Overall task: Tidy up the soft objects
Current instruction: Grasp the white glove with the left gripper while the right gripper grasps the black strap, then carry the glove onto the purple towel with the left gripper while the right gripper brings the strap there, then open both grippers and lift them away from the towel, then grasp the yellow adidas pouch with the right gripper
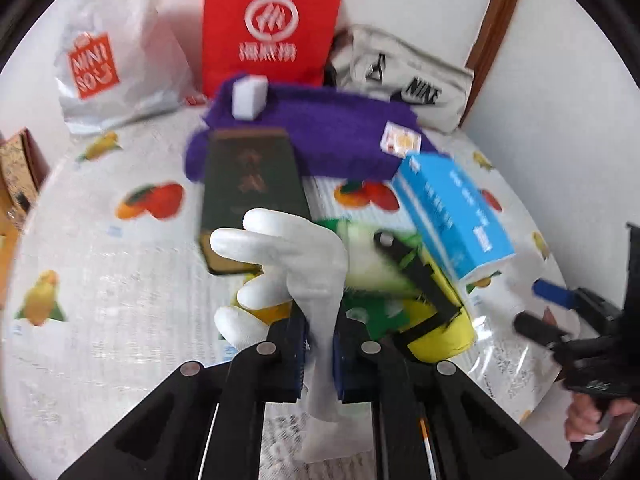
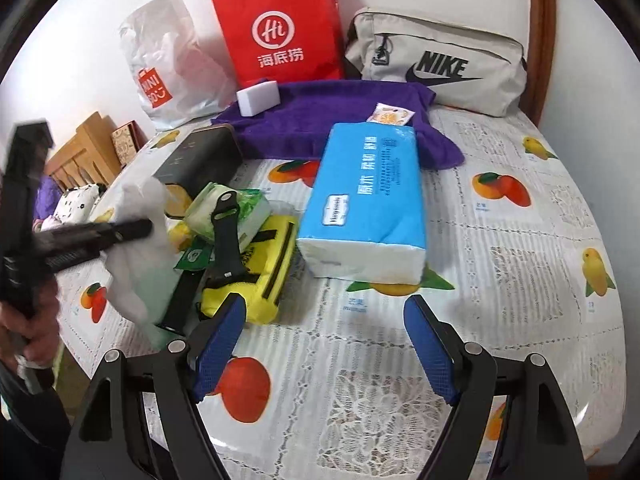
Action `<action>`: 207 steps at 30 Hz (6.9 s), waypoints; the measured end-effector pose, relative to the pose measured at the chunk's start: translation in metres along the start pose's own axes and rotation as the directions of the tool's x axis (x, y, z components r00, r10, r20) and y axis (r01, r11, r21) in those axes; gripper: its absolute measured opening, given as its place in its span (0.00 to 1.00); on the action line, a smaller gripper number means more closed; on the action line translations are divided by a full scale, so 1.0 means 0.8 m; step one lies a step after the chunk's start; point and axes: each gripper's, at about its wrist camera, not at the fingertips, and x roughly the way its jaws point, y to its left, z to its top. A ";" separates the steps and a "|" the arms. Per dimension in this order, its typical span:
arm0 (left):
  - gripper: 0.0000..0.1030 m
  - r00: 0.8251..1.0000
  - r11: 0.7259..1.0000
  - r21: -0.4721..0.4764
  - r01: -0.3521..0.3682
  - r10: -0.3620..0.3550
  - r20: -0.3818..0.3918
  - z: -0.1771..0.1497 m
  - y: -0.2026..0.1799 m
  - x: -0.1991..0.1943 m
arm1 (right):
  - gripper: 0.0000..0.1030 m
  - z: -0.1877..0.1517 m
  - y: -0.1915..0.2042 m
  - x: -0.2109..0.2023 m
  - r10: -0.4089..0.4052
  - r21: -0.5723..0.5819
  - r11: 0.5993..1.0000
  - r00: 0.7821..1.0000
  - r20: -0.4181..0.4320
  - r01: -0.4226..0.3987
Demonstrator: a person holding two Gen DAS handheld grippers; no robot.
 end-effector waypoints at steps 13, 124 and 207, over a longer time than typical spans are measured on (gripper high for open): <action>0.10 0.992 0.990 -0.069 -0.126 0.125 -0.010 -0.023 0.055 -0.010 | 0.78 0.010 0.052 0.022 0.048 -0.115 0.992 0.999 0.001 -0.047; 0.10 0.989 0.996 -0.084 -0.013 0.025 0.142 0.266 0.026 0.069 | 0.28 0.239 -0.074 0.092 -0.013 -0.055 0.998 0.999 0.038 0.016; 0.63 0.988 0.999 -0.007 0.042 -0.043 -0.147 -0.004 0.064 0.037 | 0.62 0.041 0.046 0.027 0.012 -0.050 0.999 0.998 -0.060 -0.015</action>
